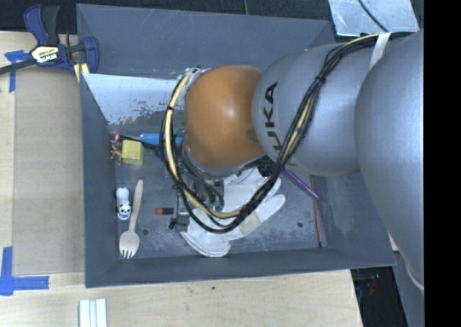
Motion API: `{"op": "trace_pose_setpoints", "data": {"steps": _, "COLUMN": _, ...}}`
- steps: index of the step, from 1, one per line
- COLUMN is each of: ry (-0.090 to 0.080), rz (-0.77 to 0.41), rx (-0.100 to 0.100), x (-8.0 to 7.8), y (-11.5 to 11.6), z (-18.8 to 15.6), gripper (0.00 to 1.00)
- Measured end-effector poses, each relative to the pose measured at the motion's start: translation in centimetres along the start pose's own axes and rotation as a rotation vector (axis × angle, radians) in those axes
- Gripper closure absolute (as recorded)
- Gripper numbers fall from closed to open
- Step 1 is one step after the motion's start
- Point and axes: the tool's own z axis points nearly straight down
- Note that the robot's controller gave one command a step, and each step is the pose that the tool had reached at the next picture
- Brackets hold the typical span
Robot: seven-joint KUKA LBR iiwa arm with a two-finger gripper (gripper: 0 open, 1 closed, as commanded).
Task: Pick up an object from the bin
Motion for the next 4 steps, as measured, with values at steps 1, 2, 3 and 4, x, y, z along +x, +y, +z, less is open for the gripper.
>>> {"op": "trace_pose_setpoints", "data": {"steps": 1, "ry": -0.007, "rz": 0.004, "rx": -0.002, "x": -0.2, "y": 0.0, "z": -0.4, "gripper": 0.00}}
{"op": "trace_pose_setpoints", "data": {"steps": 2, "ry": -0.007, "rz": -0.197, "rx": -0.001, "x": -3.5, "y": -7.3, "z": 8.5, "gripper": 0.00}}
{"op": "trace_pose_setpoints", "data": {"steps": 3, "ry": -0.018, "rz": -0.331, "rx": -0.003, "x": -2.5, "y": -6.4, "z": 0.5, "gripper": 0.00}}
{"op": "trace_pose_setpoints", "data": {"steps": 4, "ry": -0.002, "rz": -0.494, "rx": 0.000, "x": -0.3, "y": -7.9, "z": 5.5, "gripper": 0.00}}
